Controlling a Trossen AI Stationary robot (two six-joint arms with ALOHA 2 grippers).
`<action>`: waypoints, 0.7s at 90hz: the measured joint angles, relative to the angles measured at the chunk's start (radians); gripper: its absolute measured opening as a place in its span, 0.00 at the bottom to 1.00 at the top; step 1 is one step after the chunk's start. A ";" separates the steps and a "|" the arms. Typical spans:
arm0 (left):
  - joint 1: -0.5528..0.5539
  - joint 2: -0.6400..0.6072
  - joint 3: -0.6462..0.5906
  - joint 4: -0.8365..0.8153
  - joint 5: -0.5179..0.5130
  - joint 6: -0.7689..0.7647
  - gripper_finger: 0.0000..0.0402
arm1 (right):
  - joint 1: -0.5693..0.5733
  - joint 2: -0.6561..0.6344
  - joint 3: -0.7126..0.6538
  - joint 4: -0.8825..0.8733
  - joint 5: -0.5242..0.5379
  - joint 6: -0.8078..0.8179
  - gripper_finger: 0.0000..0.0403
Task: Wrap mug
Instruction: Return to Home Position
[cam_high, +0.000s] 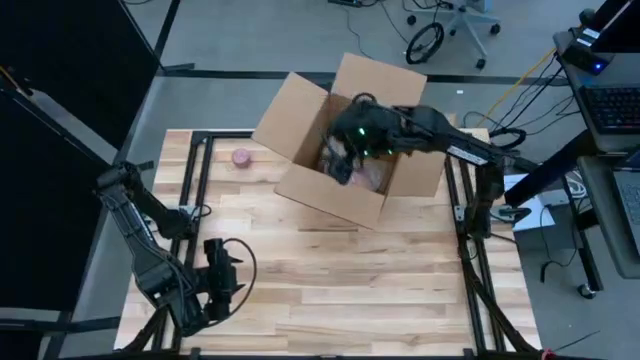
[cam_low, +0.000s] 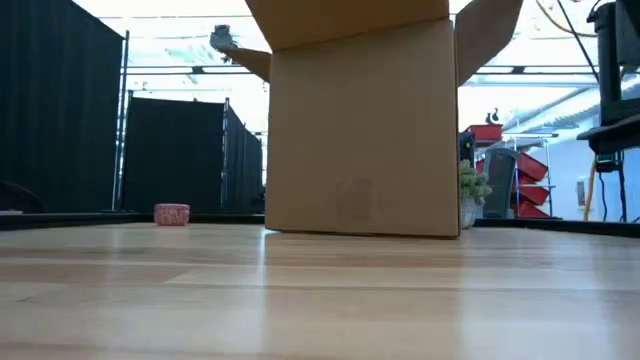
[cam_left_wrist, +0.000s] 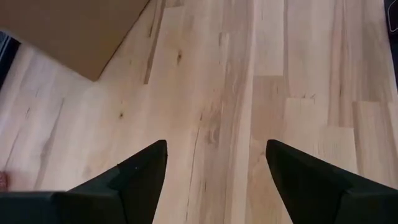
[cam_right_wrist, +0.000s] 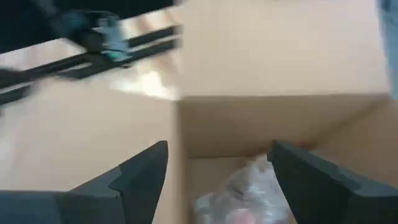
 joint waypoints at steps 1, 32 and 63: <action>0.000 0.000 0.000 0.000 0.000 0.000 0.65 | 0.009 -0.003 0.000 0.000 0.000 -0.001 0.67; 0.000 0.000 0.000 0.004 -0.009 0.025 0.54 | 0.319 -0.023 -0.001 -0.024 0.058 0.011 0.66; 0.000 -0.023 0.000 0.010 -0.052 0.084 0.27 | 0.624 -0.026 -0.099 0.030 0.142 0.069 0.43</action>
